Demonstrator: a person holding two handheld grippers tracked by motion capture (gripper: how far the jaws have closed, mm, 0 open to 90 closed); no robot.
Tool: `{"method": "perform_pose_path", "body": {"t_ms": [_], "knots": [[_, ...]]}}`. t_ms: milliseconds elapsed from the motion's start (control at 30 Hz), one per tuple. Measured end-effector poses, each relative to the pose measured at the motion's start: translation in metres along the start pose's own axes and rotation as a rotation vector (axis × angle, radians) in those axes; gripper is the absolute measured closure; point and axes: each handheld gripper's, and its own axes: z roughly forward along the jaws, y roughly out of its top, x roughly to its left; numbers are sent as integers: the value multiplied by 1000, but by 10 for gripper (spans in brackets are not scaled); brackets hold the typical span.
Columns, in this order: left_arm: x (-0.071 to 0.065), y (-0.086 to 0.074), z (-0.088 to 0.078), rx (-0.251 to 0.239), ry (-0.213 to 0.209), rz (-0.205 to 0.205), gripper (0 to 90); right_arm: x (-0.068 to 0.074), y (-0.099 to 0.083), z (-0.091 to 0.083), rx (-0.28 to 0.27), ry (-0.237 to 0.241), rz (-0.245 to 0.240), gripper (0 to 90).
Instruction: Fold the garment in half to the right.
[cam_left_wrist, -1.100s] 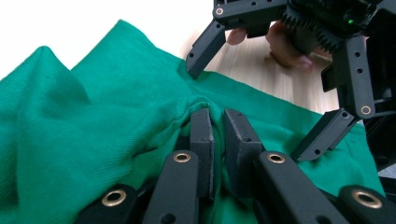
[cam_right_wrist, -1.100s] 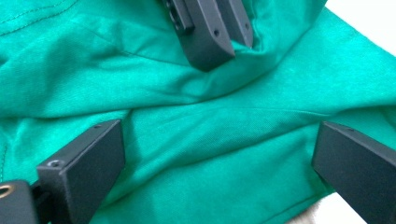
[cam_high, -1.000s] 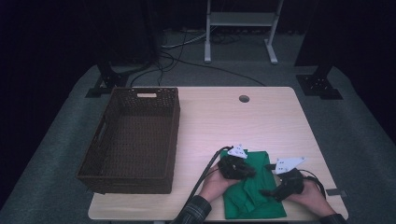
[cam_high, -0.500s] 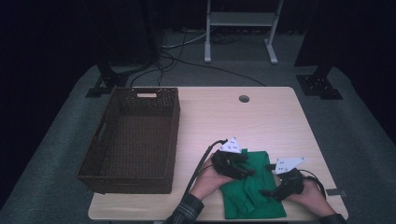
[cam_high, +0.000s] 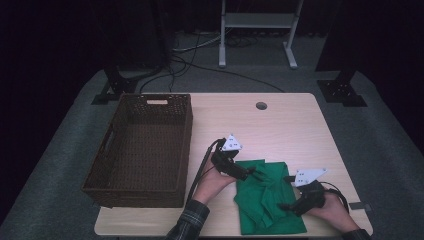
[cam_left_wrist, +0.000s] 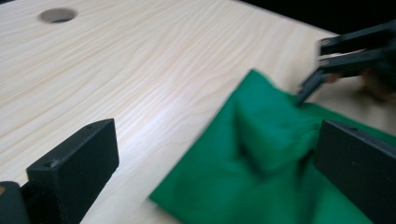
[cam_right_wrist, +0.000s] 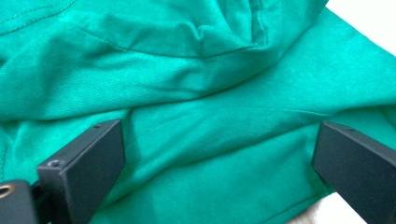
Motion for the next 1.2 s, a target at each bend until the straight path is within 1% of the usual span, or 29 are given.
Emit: {"method": "perform_pose_path", "body": {"t_ms": [67, 100, 133, 167, 200, 233, 267, 333, 367, 433, 500, 533, 600, 633, 667, 700, 800, 867, 1033, 1067, 1133, 1200], "knots": [[5, -3, 2, 29, 54, -6, 0, 0, 0, 0, -1, -1, -1, 18], [8, -4, 3, 39, 73, -20, 0, 0, 0, 0, 0, 0, 0, 18], [8, -4, 3, 39, 73, -20, 0, 0, 0, 0, 0, -1, 0, 18], [14, -9, 6, 46, 93, -52, 0, 0, 0, 0, 0, -1, -1, 18], [14, -9, 6, 46, 93, -52, 0, 0, 0, 0, 0, 0, 0, 18], [20, -13, 8, 56, 102, -77, 0, 0, 0, 0, 0, 0, 0, 18], [23, -15, 10, 63, 104, -85, 0, 0, 0, 0, 0, 0, 0, 19], [24, -17, 12, 72, 110, -90, 0, 0, 0, 0, 0, 0, -1, 18], [28, -21, 15, 90, 118, -98, 0, 0, 0, 0, 0, 0, -1, 19], [31, -24, 18, 107, 127, -105, 0, 0, 0, 0, 0, 0, -1, 18], [33, -27, 22, 120, 121, -115, 0, 0, 0, 0, 0, 0, 0, 18], [33, -27, 22, 120, 121, -115, 0, 1, 0, 0, 1, 0, 0, 19], [35, -30, 28, 154, 129, -108, 0, 1, 0, 0, 1, 0, 1, 19], [35, -31, 30, 165, 134, -101, 0, 1, 0, 0, 1, 0, 0, 18], [35, -31, 30, 165, 134, -101, 0, 1, 0, 0, 1, 0, 1, 19], [34, -31, 32, 170, 145, -77, 0, 1, 0, 0, 1, 0, 1, 19], [34, -30, 34, 187, 158, -53, 0, 2, 1, 1, 1, 2, -2, 19], [35, -30, 34, 184, 160, -55, 0, 2, 3, 3, 1, 2, -5, 19], [41, -29, 35, 181, 171, -59, 0, 3, 8, 9, 0, 3, -5, 19], [45, -29, 34, 182, 175, -61, 0, 3, 10, 10, 1, 3, -4, 19], [47, -29, 34, 180, 177, -64, 0, 1, 12, 13, 2, 2, -4, 19], [53, -29, 32, 181, 183, -70, 0, -2, 15, 15, 1, 1, -7, 19]]}}
